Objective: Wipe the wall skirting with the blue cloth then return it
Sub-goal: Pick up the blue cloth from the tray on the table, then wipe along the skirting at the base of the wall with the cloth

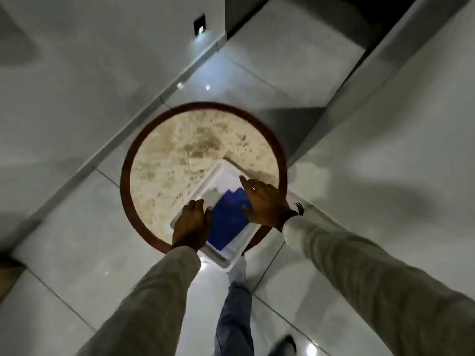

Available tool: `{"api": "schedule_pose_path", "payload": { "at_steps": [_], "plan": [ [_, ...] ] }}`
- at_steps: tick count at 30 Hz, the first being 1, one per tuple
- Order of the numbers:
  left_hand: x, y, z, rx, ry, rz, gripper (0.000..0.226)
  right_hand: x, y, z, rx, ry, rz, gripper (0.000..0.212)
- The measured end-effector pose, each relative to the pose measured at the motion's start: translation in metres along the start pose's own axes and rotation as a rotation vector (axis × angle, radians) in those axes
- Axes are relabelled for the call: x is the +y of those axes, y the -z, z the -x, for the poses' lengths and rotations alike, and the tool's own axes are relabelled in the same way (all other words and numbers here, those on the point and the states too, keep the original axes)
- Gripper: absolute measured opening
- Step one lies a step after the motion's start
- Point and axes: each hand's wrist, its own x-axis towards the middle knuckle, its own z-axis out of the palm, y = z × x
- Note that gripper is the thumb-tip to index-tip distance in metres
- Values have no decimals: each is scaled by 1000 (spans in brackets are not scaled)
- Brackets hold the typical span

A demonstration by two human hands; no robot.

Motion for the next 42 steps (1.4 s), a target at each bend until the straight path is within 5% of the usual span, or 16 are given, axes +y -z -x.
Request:
{"api": "schedule_pose_path", "payload": {
  "at_steps": [4,9,15,17,21,26,30,33,37,40,42],
  "plan": [
    [-30,-55,-19,-159,94,-55,46,-3,-62,-38,-184,-157,-68,89],
    [-36,-90,-32,-159,162,8,48,-9,-99,-57,-173,-342,-101,79],
    [-32,-84,-48,-213,422,551,28,-5,-89,-54,-191,-400,-581,18],
    [-19,-70,-41,-198,471,728,11,-2,-69,-41,-198,-372,-656,14],
    [27,-42,-22,-235,410,986,23,2,-15,-1,-188,-339,-802,1],
    [112,-20,0,-303,332,1086,10,21,47,67,-186,-495,-1144,37],
    [183,-25,16,-407,309,1141,39,64,72,130,-153,-534,-1320,54],
    [243,-46,34,-521,219,1047,45,103,74,180,-34,-611,-1343,53],
    [315,-92,55,-615,11,697,30,161,44,255,323,-917,-1520,42],
    [351,-131,64,-594,-298,224,35,194,3,314,550,-1140,-1784,33],
    [368,-158,65,-474,-671,-287,44,215,-29,346,646,-1232,-1927,22]
  ]
}}
